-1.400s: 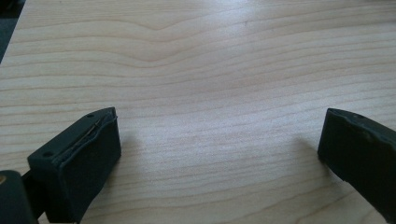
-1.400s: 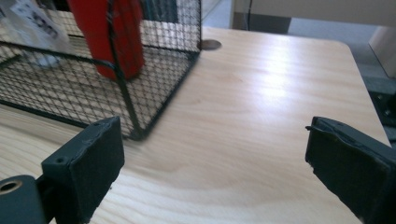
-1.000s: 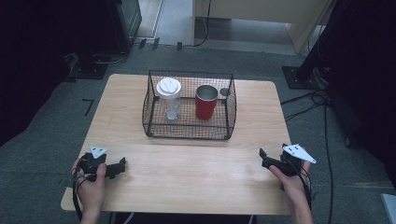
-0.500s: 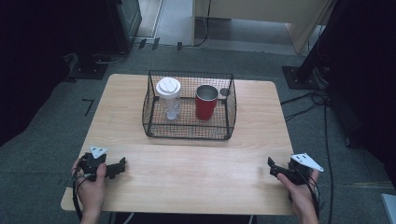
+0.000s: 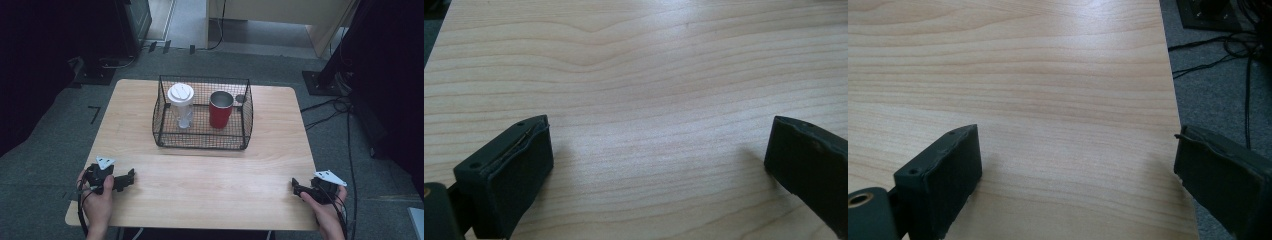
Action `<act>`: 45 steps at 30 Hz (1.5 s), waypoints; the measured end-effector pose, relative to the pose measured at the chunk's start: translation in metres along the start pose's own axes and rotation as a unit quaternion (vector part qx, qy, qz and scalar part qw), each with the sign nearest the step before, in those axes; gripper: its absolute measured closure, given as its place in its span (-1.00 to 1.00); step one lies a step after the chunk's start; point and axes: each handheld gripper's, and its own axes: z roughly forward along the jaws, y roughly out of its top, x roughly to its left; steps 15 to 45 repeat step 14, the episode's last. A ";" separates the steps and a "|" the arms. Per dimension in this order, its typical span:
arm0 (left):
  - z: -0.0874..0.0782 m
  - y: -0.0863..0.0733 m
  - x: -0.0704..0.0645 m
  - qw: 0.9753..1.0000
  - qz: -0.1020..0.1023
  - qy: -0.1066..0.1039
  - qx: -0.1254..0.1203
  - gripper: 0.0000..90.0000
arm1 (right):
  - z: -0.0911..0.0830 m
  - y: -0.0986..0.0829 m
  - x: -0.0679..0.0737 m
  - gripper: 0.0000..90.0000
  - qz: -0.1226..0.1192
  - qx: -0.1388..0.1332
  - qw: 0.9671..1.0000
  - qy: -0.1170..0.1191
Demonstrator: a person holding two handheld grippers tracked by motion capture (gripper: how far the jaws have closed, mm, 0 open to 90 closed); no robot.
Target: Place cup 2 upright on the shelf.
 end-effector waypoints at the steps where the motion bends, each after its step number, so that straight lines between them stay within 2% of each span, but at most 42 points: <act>1: 0.000 0.000 0.000 1.000 0.000 0.000 0.000 -1.00 | 0.000 0.000 0.001 -0.90 -0.002 0.003 1.000 -0.002; 4: 0.000 0.000 0.000 1.000 0.000 0.000 0.000 -1.00 | 0.001 0.000 0.000 -0.89 0.002 0.005 1.000 0.001; 5: 0.000 0.000 0.000 1.000 0.000 0.000 0.000 -1.00 | 0.001 0.000 -0.001 -0.90 0.010 0.008 1.000 0.007; 10: 0.000 0.000 0.000 1.000 0.000 0.000 0.000 -1.00 | 0.001 0.000 0.000 -0.90 0.001 0.009 1.000 0.016; 45: 0.000 0.000 0.000 1.000 0.000 0.000 0.000 -1.00 | 0.001 0.000 0.000 -0.90 0.001 0.009 1.000 0.016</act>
